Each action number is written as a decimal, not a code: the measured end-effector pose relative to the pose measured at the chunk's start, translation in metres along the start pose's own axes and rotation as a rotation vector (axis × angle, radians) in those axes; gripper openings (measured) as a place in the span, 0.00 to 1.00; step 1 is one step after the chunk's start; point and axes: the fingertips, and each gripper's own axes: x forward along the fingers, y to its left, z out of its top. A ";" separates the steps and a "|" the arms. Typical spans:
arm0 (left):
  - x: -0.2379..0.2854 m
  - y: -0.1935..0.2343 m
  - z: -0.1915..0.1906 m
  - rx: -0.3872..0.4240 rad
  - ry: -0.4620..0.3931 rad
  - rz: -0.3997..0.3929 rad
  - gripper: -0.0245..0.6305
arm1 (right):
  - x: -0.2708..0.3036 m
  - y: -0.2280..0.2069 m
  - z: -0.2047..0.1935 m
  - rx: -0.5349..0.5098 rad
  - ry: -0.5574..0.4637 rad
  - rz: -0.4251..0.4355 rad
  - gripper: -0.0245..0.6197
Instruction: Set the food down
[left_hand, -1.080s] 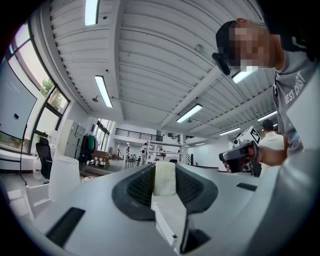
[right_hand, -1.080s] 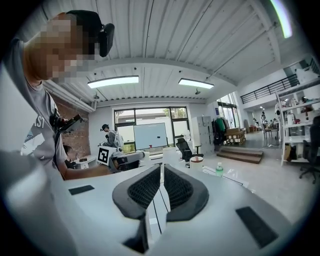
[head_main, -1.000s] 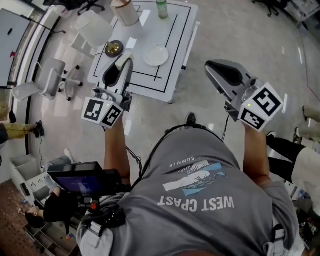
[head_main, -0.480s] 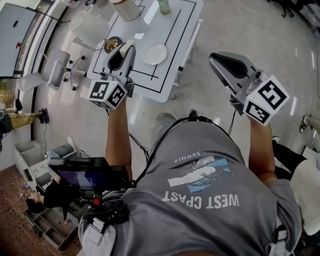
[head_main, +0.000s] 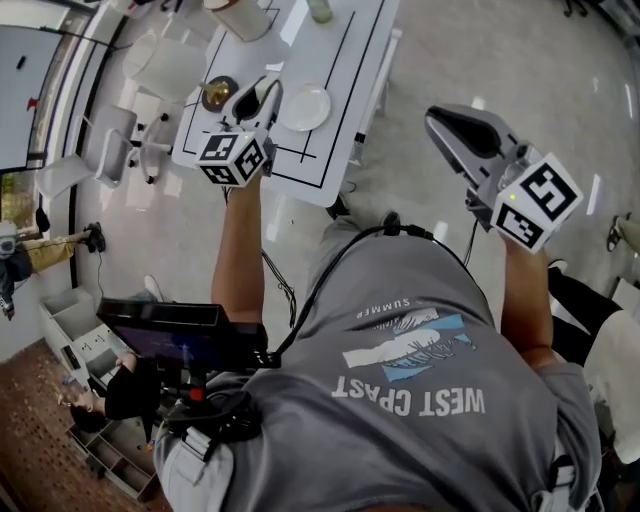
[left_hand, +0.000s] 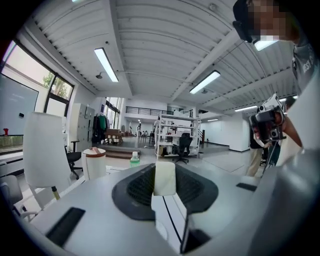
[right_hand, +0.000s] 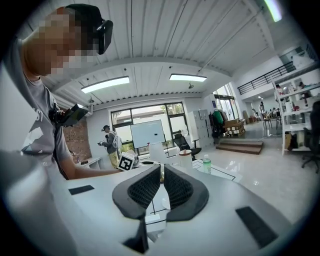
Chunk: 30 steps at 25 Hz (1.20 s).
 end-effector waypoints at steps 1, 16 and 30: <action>0.008 0.004 -0.010 -0.001 0.021 0.002 0.19 | 0.000 -0.005 -0.003 0.006 0.002 -0.008 0.05; 0.087 0.053 -0.126 0.018 0.299 0.004 0.19 | 0.004 -0.034 -0.036 0.079 0.040 -0.091 0.05; 0.130 0.059 -0.199 0.205 0.566 -0.051 0.19 | -0.009 -0.051 -0.048 0.120 0.062 -0.160 0.05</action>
